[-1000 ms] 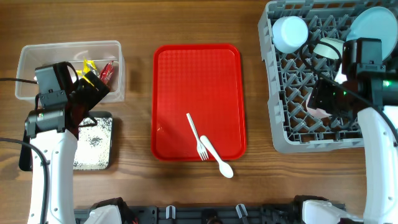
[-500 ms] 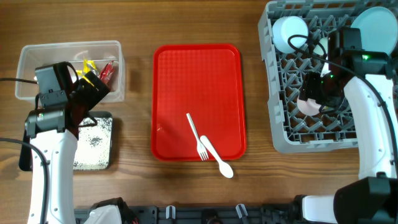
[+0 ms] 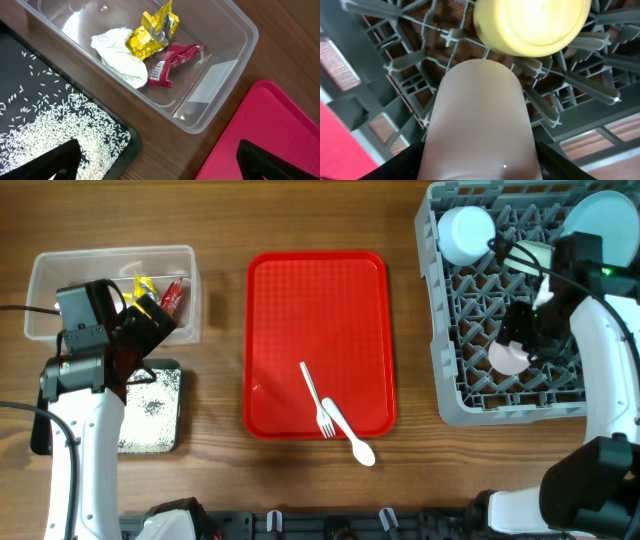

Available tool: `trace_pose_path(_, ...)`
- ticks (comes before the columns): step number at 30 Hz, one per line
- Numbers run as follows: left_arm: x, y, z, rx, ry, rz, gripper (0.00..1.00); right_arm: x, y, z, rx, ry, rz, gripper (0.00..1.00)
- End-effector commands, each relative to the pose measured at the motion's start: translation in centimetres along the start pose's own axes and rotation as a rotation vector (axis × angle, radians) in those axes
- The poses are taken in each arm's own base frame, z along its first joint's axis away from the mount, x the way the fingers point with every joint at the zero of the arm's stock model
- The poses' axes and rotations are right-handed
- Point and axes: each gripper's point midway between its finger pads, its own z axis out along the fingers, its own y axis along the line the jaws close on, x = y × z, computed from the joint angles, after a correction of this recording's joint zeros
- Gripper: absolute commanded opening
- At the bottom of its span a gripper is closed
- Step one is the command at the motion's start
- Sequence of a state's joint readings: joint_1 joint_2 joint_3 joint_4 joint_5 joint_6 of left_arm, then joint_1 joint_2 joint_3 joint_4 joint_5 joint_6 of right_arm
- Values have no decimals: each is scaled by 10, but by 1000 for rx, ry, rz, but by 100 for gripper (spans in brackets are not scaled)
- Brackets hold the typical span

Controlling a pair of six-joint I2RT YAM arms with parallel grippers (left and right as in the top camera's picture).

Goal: Sort waste into correct bins and load items into the dishwasher rack
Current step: 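Carry the white cup into the rack and release it, then move the right gripper to the white plastic spoon and grasp it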

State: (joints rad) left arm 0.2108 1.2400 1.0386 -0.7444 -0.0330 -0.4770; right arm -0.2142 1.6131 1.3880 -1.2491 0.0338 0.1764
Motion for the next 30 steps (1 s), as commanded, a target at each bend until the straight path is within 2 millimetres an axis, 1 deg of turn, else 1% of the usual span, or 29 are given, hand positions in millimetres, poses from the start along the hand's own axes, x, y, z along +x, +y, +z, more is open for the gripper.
trace_pose_path(1,-7,0,-2,-7,-20,-4,100,3,8,14,-49,24,-19,65)
trace_pose_path(7,-7,0,-2,-7,-20,-4,100,-1,10,18,-58,7,-18,65)
trace_pose_path(8,-7,0,-2,-7,-20,-4,100,-2,11,18,-59,4,-18,70)
trace_pose_path(9,-7,1,-2,-7,-20,-4,100,-2,11,18,-59,2,-18,88)
trace_pose_path(10,-7,1,-2,-7,-20,-4,100,-3,11,18,-59,2,-18,98)
trace_pose_path(15,-7,0,-2,-7,-20,-4,100,1,11,17,-64,19,-14,100)
trace_pose_path(18,-7,0,-2,-7,-20,-4,100,3,12,12,-72,21,-13,100)
trace_pose_path(23,-7,1,-2,-7,-20,-4,100,3,21,-10,-136,-18,-17,100)
trace_pose_path(25,-7,0,-2,-7,-20,-4,100,3,29,-25,-178,-53,-29,100)
trace_pose_path(28,-7,1,-2,-7,-20,-4,100,5,46,-50,-248,-124,-98,100)
trace_pose_path(30,-7,0,-2,-7,-20,-4,100,14,66,-70,-300,-180,-178,100)
